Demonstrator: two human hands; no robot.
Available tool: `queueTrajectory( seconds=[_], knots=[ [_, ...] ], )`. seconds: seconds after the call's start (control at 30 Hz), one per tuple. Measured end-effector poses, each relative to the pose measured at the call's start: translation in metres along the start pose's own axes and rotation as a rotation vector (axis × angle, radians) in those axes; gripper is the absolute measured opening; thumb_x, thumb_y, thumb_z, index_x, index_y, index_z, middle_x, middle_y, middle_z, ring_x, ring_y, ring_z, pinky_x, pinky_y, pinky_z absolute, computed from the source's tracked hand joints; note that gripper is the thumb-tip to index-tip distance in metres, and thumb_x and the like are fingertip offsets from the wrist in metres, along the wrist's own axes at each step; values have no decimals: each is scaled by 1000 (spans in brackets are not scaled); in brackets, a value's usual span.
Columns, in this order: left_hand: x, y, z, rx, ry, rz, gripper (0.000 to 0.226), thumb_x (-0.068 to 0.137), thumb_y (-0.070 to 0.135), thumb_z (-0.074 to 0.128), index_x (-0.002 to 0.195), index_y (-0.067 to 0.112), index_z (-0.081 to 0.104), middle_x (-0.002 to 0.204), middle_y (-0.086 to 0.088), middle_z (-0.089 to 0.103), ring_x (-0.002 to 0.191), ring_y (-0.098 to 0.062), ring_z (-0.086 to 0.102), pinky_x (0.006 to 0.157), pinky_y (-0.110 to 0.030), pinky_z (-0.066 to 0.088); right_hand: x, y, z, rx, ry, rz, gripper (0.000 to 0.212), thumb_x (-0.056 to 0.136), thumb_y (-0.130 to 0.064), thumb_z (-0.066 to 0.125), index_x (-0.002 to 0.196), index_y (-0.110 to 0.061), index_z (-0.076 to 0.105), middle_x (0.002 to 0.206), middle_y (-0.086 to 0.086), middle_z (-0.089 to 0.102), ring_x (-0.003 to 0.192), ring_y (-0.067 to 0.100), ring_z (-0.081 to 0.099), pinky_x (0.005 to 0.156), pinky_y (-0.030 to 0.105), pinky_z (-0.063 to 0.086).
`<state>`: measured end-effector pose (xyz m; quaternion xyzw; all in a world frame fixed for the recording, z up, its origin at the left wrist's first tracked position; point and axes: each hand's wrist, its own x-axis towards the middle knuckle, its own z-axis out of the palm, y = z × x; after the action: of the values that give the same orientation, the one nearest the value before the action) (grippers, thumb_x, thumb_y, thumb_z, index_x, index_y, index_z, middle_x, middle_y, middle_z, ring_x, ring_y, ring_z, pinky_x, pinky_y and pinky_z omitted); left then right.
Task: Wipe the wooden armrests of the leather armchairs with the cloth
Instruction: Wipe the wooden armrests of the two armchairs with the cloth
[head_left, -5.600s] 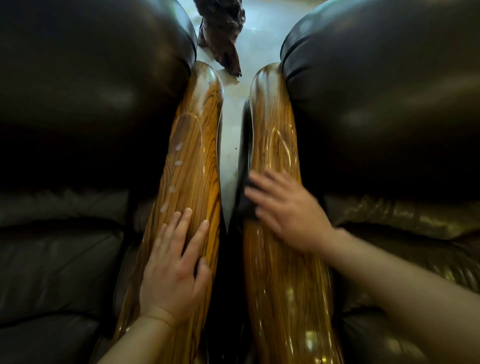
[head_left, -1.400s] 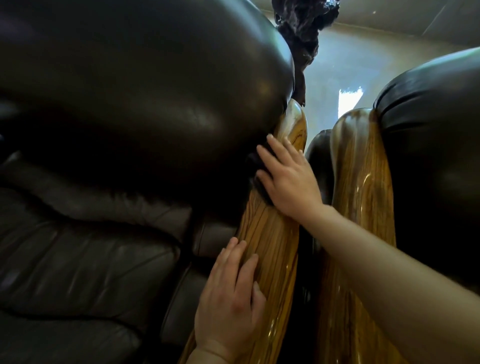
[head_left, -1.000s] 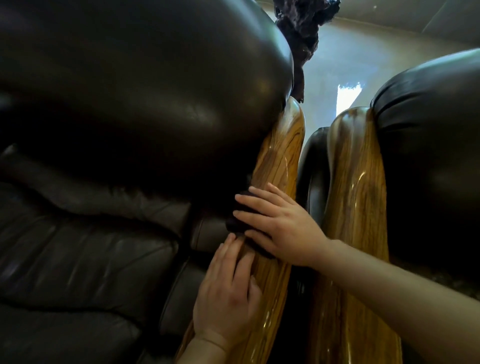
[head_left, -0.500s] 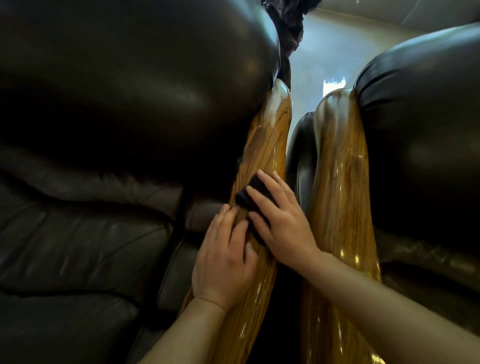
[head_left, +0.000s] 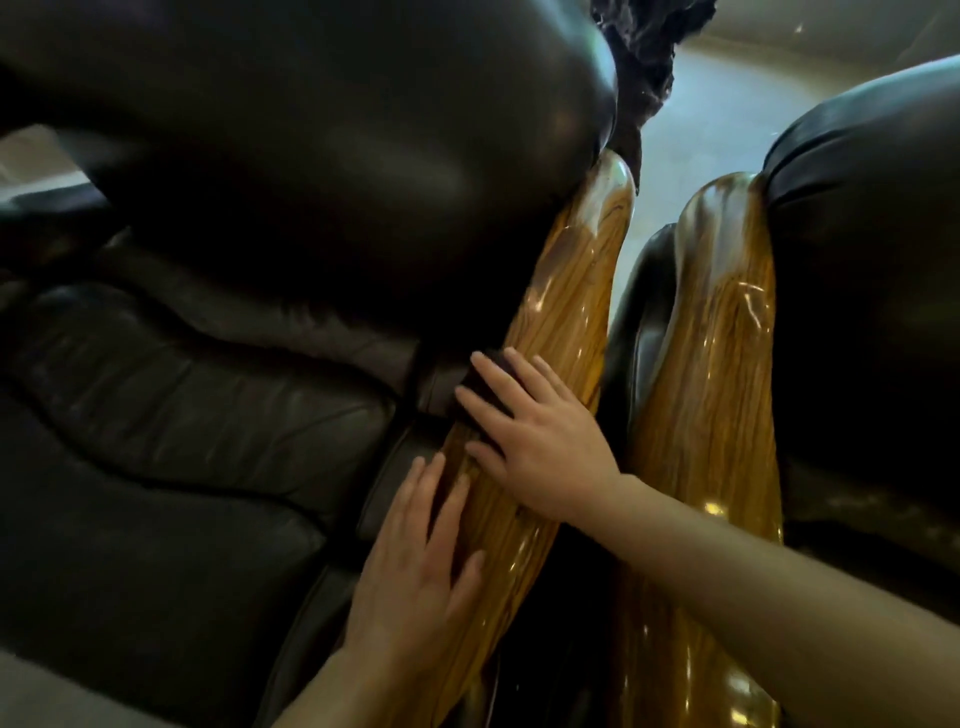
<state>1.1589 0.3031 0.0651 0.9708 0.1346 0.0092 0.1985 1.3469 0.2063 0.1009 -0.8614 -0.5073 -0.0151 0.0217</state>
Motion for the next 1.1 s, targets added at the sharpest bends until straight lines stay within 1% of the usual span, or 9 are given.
queueTrajectory(
  seconds=[0.1,0.2,0.33,0.47,0.6,0.7,0.83,0.93,1.1],
  knots=[
    [-10,-1,4,62,-11,37,74,97,58,31,157,25,4,166,-2,-8,152,-18,-10,124,-41,5,9,26,-14,-68,-85,-82,63,97,-65,29,153,-35,32,166,1,21,154,28,16,123,47,8],
    [-13,-3,5,96,-21,46,76,98,62,27,158,22,2,167,-2,-9,152,-18,-12,120,-37,-6,35,62,-25,0,-81,168,66,98,-64,32,155,-32,29,168,2,17,154,30,11,121,43,4],
    [-14,-5,7,89,-27,60,76,99,62,25,158,20,3,167,-5,-7,153,-21,-10,120,-42,0,27,25,-12,-17,34,359,61,101,-57,29,154,-26,34,166,7,22,153,34,12,124,52,14],
    [-24,-10,3,71,-63,97,77,98,63,27,158,20,5,167,-8,-4,153,-23,-8,120,-44,5,-45,-39,6,-29,18,107,62,101,-55,32,153,-22,35,165,9,22,154,34,12,122,54,17],
    [-56,-21,5,95,-102,134,86,92,64,41,158,22,6,167,-6,-3,153,-24,-6,119,-42,3,-44,-6,-5,-128,-55,-51,68,97,-65,30,153,-27,33,165,7,23,153,32,16,124,51,13],
    [-67,-25,9,108,-98,149,89,90,64,44,158,23,4,167,-6,-3,153,-23,-6,119,-41,0,-9,21,-15,-39,-27,194,71,95,-68,35,154,-30,30,166,5,20,153,33,13,119,48,9],
    [-72,-27,12,105,-111,157,88,91,62,43,158,23,2,167,-7,-3,153,-24,-7,119,-43,1,5,-3,-3,9,73,434,69,95,-65,36,154,-28,33,165,7,22,153,34,13,121,54,17],
    [-79,-32,12,101,-114,194,84,93,59,43,158,23,5,167,-8,-2,153,-24,-5,120,-43,3,-20,-41,8,-86,113,312,66,97,-62,37,152,-25,36,164,9,26,152,35,17,122,53,17],
    [-85,-38,7,99,-112,217,74,97,53,40,158,25,8,167,-5,-1,153,-22,-4,120,-42,5,-57,-48,7,-113,-30,-102,63,98,-61,33,152,-28,35,165,6,24,153,31,16,122,54,18]
  ],
)
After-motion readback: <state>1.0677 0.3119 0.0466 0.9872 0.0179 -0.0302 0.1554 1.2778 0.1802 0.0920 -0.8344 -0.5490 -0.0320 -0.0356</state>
